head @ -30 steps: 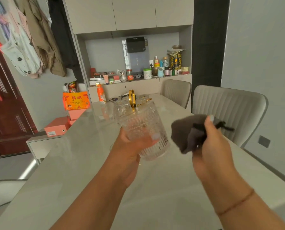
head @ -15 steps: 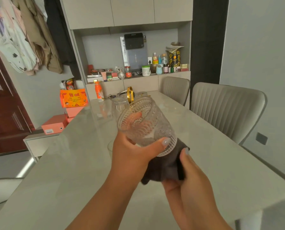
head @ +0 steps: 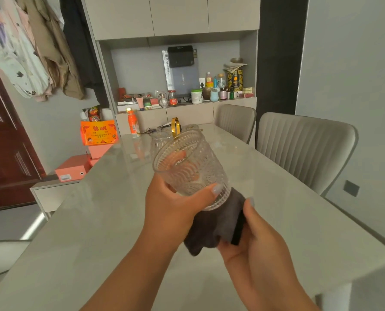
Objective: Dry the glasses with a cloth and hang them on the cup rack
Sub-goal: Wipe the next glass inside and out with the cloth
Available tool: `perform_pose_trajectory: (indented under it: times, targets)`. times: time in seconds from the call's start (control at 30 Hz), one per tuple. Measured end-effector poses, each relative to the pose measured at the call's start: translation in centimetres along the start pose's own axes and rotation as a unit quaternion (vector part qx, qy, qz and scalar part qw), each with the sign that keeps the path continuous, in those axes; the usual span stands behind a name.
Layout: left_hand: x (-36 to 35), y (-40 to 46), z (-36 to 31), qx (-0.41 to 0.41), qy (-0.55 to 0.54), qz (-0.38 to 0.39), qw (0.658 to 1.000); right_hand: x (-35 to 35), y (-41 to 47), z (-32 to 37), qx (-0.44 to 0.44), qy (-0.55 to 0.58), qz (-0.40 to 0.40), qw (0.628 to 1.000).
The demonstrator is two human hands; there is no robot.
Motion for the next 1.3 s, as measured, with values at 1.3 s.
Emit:
perform_pose_trajectory:
  times: [1.3]
  targets:
    - [-4.7,-2.0,2.4,0.266,-0.069,0.286,0.918,-3.0,0.8,10.7,0.421,-0.343,-0.045,0.839]
Point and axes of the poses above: each hand's wrist, its own y-axis towards the middle knuckle, its own x-axis out of the back of the hand, z = x × y, the point moved 10 cm from there along y, towards the middle knuckle
